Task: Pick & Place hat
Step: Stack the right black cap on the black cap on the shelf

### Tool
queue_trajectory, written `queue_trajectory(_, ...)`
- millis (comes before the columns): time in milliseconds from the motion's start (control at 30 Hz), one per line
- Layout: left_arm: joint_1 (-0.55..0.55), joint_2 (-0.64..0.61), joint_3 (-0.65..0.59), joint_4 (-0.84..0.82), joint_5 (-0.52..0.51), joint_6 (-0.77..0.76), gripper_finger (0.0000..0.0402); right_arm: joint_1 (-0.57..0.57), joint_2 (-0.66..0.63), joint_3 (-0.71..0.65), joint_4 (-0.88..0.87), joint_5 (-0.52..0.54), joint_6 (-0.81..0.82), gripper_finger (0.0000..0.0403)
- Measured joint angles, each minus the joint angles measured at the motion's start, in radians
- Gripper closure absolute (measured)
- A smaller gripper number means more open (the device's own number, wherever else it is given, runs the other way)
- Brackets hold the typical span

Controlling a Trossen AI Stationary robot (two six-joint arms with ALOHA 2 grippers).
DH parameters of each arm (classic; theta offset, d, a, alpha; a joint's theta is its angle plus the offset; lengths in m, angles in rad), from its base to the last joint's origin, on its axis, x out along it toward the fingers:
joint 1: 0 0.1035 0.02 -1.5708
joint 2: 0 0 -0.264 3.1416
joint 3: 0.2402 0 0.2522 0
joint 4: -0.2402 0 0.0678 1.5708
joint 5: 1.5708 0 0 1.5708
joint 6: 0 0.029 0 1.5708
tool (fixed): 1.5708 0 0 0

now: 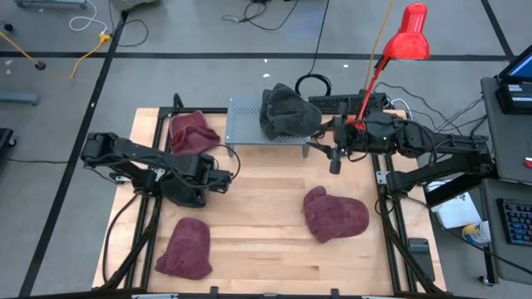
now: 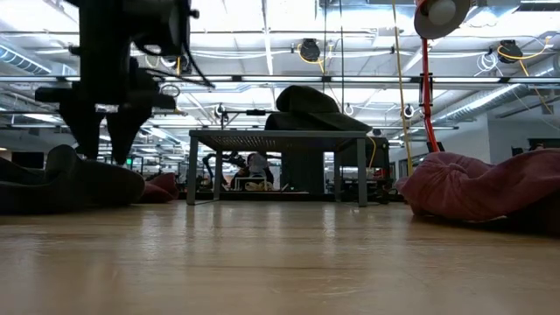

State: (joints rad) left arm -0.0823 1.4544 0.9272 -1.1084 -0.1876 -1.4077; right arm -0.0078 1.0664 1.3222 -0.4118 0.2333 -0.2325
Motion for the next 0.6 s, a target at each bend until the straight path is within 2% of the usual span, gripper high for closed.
queue_trajectory(167,0.035,0.0,-0.06,0.012,0.002,0.018,0.0176,-0.013,0.002,0.0,0.0,0.0,0.0,0.0222)
queue_trajectory(333,0.059,0.0,-0.063,0.015,0.003,0.079,0.0186,-0.014,0.016,0.0,0.0,0.0,-0.005,0.0222)
queue_trajectory(433,0.07,0.0,-0.063,0.014,0.003,0.106,0.0219,-0.013,0.024,0.0,-0.001,-0.001,-0.024,0.0222)
queue_trajectory(600,0.091,0.0,-0.063,0.011,0.003,0.125,0.0298,-0.013,0.035,0.0,-0.001,0.0,-0.024,0.0222)
